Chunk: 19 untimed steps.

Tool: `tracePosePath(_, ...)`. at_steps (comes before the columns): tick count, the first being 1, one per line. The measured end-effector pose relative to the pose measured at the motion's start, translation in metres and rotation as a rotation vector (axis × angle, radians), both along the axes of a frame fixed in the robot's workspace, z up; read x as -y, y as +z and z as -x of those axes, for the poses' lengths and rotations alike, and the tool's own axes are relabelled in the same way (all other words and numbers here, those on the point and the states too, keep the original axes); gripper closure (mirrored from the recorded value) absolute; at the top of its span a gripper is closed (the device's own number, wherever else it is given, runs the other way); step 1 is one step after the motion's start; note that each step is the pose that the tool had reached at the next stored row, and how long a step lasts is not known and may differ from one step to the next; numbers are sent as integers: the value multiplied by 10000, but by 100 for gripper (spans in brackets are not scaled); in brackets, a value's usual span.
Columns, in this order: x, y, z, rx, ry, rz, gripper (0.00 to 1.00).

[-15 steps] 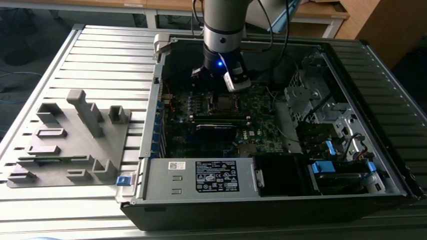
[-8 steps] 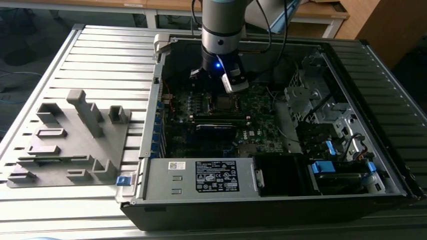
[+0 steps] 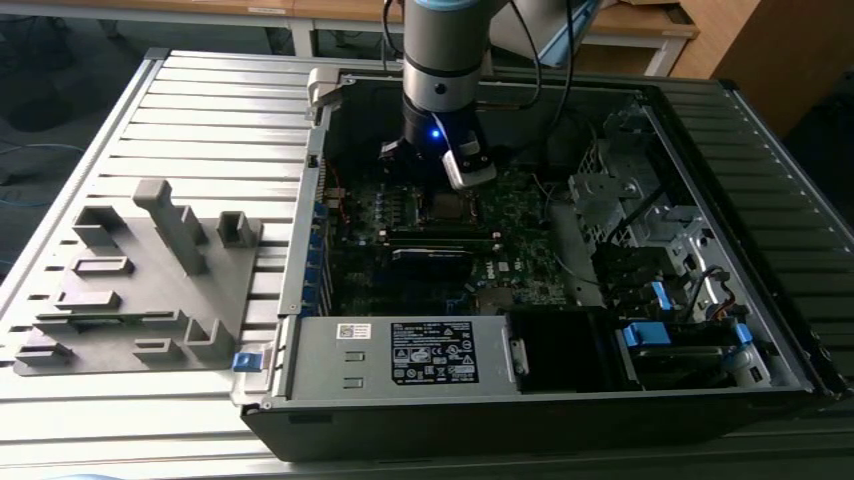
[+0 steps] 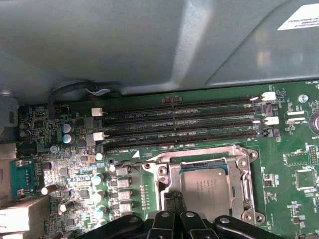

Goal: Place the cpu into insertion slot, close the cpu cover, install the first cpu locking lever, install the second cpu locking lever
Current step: 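Close the cpu cover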

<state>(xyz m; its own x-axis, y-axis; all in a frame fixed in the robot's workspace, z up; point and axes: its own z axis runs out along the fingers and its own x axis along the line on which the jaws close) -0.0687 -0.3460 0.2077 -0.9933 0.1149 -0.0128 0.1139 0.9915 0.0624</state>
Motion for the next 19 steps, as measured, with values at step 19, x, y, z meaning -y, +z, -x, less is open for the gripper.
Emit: tracePosePath(19,1,-71,25,22,0,3,89)
